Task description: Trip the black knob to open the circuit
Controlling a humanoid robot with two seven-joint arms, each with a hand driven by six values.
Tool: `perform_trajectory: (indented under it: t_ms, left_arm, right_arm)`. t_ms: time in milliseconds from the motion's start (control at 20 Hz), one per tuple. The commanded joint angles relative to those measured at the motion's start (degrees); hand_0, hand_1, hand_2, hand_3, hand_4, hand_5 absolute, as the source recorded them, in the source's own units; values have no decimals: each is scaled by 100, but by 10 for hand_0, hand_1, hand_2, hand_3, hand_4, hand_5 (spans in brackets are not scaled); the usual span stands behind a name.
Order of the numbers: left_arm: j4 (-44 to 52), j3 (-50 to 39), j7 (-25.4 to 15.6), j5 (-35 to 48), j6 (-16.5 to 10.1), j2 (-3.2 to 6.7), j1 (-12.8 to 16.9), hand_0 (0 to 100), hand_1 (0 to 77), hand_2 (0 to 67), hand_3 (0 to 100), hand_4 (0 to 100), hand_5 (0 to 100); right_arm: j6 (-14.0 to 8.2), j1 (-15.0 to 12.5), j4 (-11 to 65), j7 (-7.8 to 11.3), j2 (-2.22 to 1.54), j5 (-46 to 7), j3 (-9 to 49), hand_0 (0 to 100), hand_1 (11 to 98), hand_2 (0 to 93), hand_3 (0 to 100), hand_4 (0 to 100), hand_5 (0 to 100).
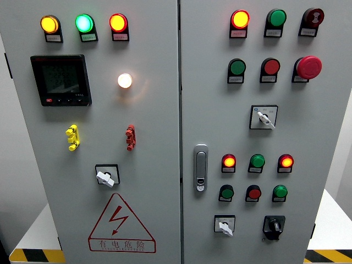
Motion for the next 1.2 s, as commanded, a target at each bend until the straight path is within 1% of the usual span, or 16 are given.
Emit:
perform_trajectory:
  t_ms: [0, 50, 150, 250, 350, 450, 550, 650, 700, 850, 900, 950, 1000, 1050, 1100, 1150]
  left_arm:
    - [0, 0, 0, 0, 0, 0, 0, 0, 32, 129, 214, 67, 16]
    - [0, 0, 0, 0, 0, 0, 0, 0, 32, 129, 214, 67, 16]
    - [0, 0, 0, 0, 0, 0, 0, 0, 32, 129, 214, 67, 16]
    - [0, 0, 0, 0, 0, 0, 0, 0, 32, 129, 214, 67, 16]
    - [0, 0, 9, 0, 0, 0, 0, 0, 32, 129, 214, 67, 16]
    - [0, 0, 0, 0, 0, -9, 0, 0, 32, 129, 214, 67, 16]
    - [0, 0, 0, 0, 0, 0, 0, 0, 31, 129, 214, 67, 16]
    - [0, 0, 0, 0, 0, 0, 0, 0, 32, 129, 214, 67, 16]
    - [0, 0, 0, 0, 0, 0, 0, 0, 32, 129, 214, 67, 16]
    - [0, 0, 0, 0, 0, 0, 0, 0, 31, 129, 214, 67, 16]
    - [0, 0, 0, 0, 0, 0, 0, 0, 30, 129, 214, 67, 16]
    - [0, 0, 0, 0, 0, -9, 0, 0, 31, 129, 214, 67, 16]
    - [0, 0, 0, 0, 0, 0, 0, 0, 31, 129, 214, 67, 16]
    - [0, 0, 0, 0, 0, 0, 0, 0, 32, 129, 214, 67, 16]
    - [0, 0, 0, 0, 0, 0, 0, 0, 32, 129, 214, 67, 16]
    - [0, 0, 0, 0, 0, 0, 0, 0, 33, 129, 214, 67, 16]
  right_arm:
    - [-298, 87, 646, 35, -24, 484, -175, 751, 350, 44, 263, 168, 215]
    - [-352, 69, 989, 35, 1, 748, -166, 745, 357, 44, 267, 177, 225]
    - [-396, 17, 1622, 26, 19, 917, -61, 729, 379, 47, 291, 201, 278]
    - [-396, -159, 2333, 17, 10, 927, 53, 719, 395, 49, 305, 223, 329]
    - [-414, -212, 2931, -9, 10, 927, 88, 716, 409, 53, 339, 258, 405]
    - [-405, -291, 3722, -62, 2, 918, 97, 715, 417, 55, 348, 278, 442]
    - [-405, -291, 4329, -280, -7, 857, 124, 716, 423, 56, 364, 296, 473]
    - [-431, -239, 4901, -509, 10, 848, 97, 720, 427, 56, 373, 308, 492]
    - [-518, -151, 5112, -562, 19, 839, 45, 722, 427, 56, 377, 311, 497]
    - [-1001, 7, 5658, -598, 37, 839, -156, 724, 437, 58, 410, 356, 547]
    - [-1116, 69, 5764, -598, 72, 839, -262, 722, 445, 59, 453, 446, 598]
    - [-1326, 156, 5826, -598, 115, 830, -367, 721, 454, 58, 489, 520, 667]
    - [-1528, 218, 5948, -598, 107, 830, -412, 722, 457, 58, 503, 540, 689]
    - [-1713, 323, 6141, -598, 72, 830, -447, 724, 464, 58, 533, 573, 716]
    - [-1836, 385, 6291, -607, 81, 821, -500, 724, 469, 58, 550, 593, 729]
    - [-1890, 429, 6484, -633, 98, 786, -518, 724, 477, 58, 584, 640, 761]
